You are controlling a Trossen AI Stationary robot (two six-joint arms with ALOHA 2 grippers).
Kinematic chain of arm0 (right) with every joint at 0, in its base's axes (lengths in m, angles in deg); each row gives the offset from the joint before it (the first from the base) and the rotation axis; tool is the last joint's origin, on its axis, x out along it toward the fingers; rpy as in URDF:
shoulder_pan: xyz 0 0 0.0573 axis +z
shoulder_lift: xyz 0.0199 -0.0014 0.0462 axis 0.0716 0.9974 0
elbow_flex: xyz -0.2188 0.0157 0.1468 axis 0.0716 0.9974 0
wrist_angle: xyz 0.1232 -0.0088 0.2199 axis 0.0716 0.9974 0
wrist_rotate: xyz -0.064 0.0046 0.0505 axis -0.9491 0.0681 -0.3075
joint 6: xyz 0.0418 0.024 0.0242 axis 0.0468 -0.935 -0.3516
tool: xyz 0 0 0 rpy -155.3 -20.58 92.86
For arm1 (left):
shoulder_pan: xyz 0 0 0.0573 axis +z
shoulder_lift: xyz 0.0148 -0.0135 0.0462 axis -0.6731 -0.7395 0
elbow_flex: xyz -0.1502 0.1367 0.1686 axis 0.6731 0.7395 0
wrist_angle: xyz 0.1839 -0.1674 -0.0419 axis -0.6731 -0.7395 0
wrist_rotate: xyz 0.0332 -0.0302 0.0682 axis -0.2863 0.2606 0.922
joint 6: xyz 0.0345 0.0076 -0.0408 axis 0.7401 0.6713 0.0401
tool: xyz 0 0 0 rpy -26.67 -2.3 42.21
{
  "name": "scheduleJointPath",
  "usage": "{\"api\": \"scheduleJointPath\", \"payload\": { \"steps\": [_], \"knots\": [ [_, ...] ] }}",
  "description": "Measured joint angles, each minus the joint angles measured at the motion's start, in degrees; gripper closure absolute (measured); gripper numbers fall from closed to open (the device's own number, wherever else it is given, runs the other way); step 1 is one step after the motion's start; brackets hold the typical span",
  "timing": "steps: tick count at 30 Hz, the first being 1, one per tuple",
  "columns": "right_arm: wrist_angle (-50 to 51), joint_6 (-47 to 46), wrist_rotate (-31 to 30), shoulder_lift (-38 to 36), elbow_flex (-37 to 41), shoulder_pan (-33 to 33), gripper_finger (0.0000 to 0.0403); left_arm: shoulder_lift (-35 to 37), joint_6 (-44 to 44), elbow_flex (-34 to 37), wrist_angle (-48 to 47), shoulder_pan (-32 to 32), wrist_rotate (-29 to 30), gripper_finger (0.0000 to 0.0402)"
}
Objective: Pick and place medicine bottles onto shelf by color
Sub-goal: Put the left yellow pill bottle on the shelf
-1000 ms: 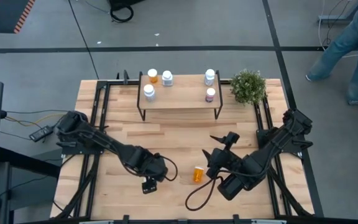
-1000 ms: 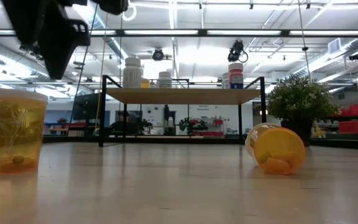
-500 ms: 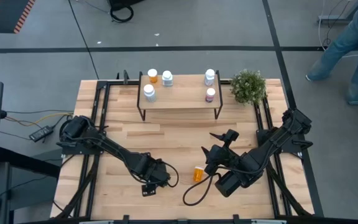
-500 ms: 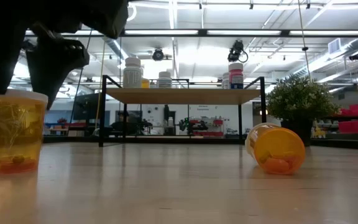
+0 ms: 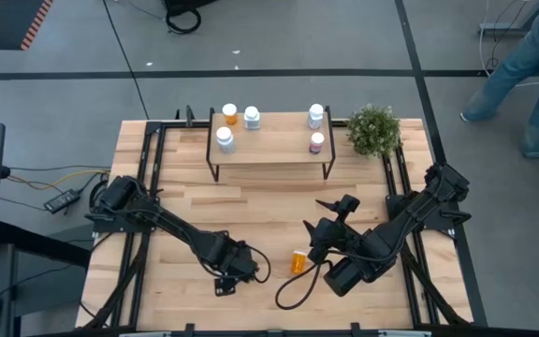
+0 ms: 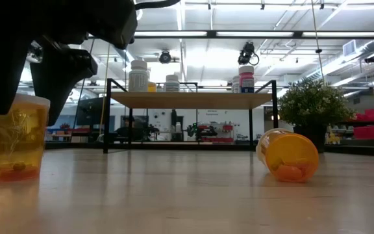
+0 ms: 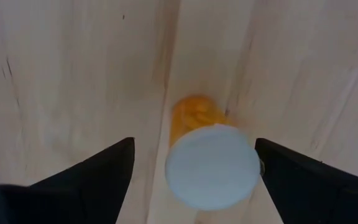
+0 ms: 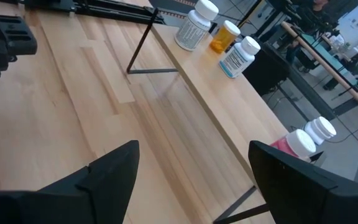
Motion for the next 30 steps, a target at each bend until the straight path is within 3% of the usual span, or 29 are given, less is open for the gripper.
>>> {"api": "scheduleJointPath", "payload": {
  "steps": [21, 30],
  "knots": [
    [0.3, 0.0, 0.0, 0.0, 0.0, 0.0, 0.0091, 0.2, 0.7, 0.0, -0.4, 0.1, -0.3, 0.0185],
    [0.2, -0.2, 0.0, 0.0, 0.0, 0.0, 0.0091, 0.3, 1.3, -0.6, -1.8, 0.9, -0.5, 0.0164]
  ]
}}
